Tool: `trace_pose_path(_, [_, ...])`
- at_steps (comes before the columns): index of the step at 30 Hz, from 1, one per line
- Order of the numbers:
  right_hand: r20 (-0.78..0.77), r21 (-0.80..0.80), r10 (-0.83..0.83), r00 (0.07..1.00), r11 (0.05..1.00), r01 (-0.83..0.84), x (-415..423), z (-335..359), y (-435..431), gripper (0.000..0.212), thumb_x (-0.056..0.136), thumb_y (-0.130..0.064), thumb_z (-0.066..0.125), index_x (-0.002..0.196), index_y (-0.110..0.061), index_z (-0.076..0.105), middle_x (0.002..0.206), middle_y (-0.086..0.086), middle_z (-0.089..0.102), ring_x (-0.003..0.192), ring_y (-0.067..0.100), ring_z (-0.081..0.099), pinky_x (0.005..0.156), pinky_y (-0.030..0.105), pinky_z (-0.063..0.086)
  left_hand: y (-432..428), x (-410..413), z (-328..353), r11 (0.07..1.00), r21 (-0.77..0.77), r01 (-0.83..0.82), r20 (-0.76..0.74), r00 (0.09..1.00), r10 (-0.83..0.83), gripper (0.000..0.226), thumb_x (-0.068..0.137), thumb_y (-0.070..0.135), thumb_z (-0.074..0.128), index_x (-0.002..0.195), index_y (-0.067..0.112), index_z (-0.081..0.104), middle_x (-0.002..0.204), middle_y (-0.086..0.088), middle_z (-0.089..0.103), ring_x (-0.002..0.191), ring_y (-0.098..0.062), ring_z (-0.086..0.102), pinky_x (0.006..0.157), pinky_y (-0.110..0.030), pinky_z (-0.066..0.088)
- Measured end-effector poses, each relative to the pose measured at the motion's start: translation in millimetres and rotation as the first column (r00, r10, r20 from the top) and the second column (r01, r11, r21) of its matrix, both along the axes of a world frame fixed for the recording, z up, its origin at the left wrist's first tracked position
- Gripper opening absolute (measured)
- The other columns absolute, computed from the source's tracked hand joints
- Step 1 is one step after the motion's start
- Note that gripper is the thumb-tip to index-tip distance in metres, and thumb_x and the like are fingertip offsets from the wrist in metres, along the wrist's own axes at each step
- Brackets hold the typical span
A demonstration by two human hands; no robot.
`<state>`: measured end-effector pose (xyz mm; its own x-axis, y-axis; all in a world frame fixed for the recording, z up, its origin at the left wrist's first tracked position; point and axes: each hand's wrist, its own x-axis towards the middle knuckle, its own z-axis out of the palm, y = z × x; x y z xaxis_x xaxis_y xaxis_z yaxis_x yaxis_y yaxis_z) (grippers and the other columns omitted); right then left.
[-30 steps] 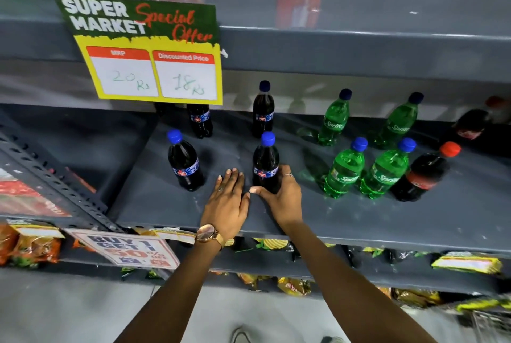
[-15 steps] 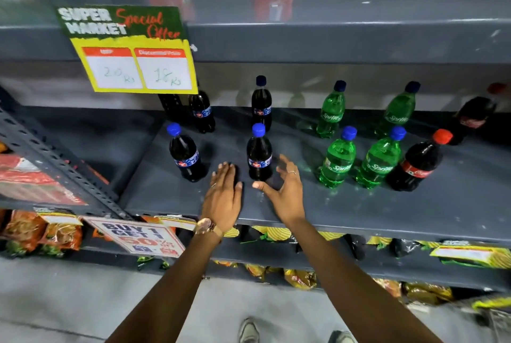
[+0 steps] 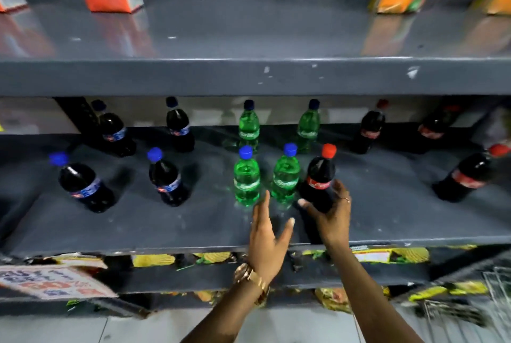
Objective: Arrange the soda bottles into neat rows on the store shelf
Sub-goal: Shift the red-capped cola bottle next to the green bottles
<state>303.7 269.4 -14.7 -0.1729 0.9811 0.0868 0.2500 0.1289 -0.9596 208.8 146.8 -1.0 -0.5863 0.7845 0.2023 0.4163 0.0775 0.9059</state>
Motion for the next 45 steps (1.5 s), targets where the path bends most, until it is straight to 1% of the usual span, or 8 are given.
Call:
trace_pose_path(4, [0.093,0.055,0.128,0.987,0.989,-0.134,6,6,29,0.058,0.061,-0.023,0.088,0.11,-0.012,0.057,0.101,0.005,0.065,0.098,0.023,0.062,0.076,0.022,0.044,46,15,1,0.99,-0.088,-0.108,-0.006,0.994,0.108,0.074,0.084,0.024,0.064,0.142,0.005,0.022,0.149,-0.016,0.03,0.137,-0.027,0.028,0.108,-0.012,0.014])
trace_pose_path(7, [0.071,0.09,0.152,0.986,0.983,-0.158,22,5,38,0.05,0.064,-0.019,0.086,0.106,-0.011,0.06,0.098,0.003,0.067,0.094,0.017,0.062,0.068,0.003,0.04,68,17,-9,0.97,-0.074,-0.233,-0.05,0.972,0.229,0.065,0.082,0.03,0.062,0.133,0.001,0.034,0.133,-0.022,0.048,0.123,-0.036,0.044,0.105,-0.043,0.035])
trace_pose_path(9, [0.058,0.079,0.154,0.986,0.984,-0.158,42,5,44,0.052,0.063,-0.02,0.087,0.107,-0.012,0.06,0.096,-0.002,0.065,0.092,0.012,0.061,0.069,0.0,0.039,80,19,-11,0.949,-0.11,-0.295,-0.104,0.953,0.285,0.059,0.082,0.029,0.064,0.125,-0.003,0.04,0.124,-0.026,0.05,0.117,-0.041,0.045,0.099,-0.049,0.038])
trace_pose_path(15, [0.08,0.074,0.015,0.997,0.997,-0.021,122,7,79,0.057,0.065,-0.026,0.085,0.113,-0.01,0.058,0.1,0.002,0.065,0.095,0.017,0.059,0.079,0.026,0.042,101,46,-8,0.948,-0.183,-0.259,-0.157,0.96,0.232,0.058,0.084,0.034,0.062,0.119,-0.007,0.041,0.127,-0.033,0.045,0.124,-0.048,0.035,0.107,-0.056,0.026])
trace_pose_path(20, [0.079,0.071,-0.059,0.995,0.996,0.053,147,7,109,0.055,0.066,-0.031,0.083,0.111,-0.014,0.057,0.106,0.009,0.067,0.1,0.025,0.061,0.084,0.036,0.047,112,72,-6,0.963,-0.101,-0.25,-0.185,0.956,0.228,0.057,0.075,0.053,0.051,0.103,0.004,0.049,0.099,-0.016,0.062,0.091,-0.04,0.055,0.091,-0.055,0.041])
trace_pose_path(27, [0.09,0.113,-0.016,0.996,0.994,0.005,144,2,109,0.061,0.067,-0.033,0.083,0.117,-0.012,0.056,0.111,0.01,0.067,0.1,0.022,0.06,0.084,0.032,0.046,115,69,-3,0.965,-0.064,-0.253,-0.159,0.958,0.241,0.057,0.069,0.056,0.057,0.104,0.01,0.052,0.098,-0.009,0.066,0.089,-0.029,0.054,0.084,-0.041,0.04])
trace_pose_path(34, [0.076,0.136,-0.022,0.997,0.991,0.012,150,7,105,0.055,0.071,-0.029,0.08,0.121,-0.014,0.061,0.111,0.005,0.07,0.1,0.012,0.06,0.083,0.024,0.042,114,62,-14,0.967,-0.094,-0.235,-0.241,0.948,0.207,0.042,0.077,0.044,0.064,0.096,0.007,0.055,0.091,-0.013,0.063,0.085,-0.033,0.055,0.082,-0.041,0.039])
trace_pose_path(45, [0.085,0.098,-0.013,0.996,0.995,0.004,150,8,106,0.053,0.072,-0.028,0.079,0.119,-0.013,0.06,0.11,0.007,0.07,0.096,0.013,0.059,0.082,0.026,0.042,114,64,-19,0.969,-0.061,-0.241,-0.267,0.939,0.217,0.048,0.077,0.052,0.055,0.096,0.008,0.055,0.087,-0.012,0.062,0.082,-0.029,0.052,0.073,-0.036,0.04])
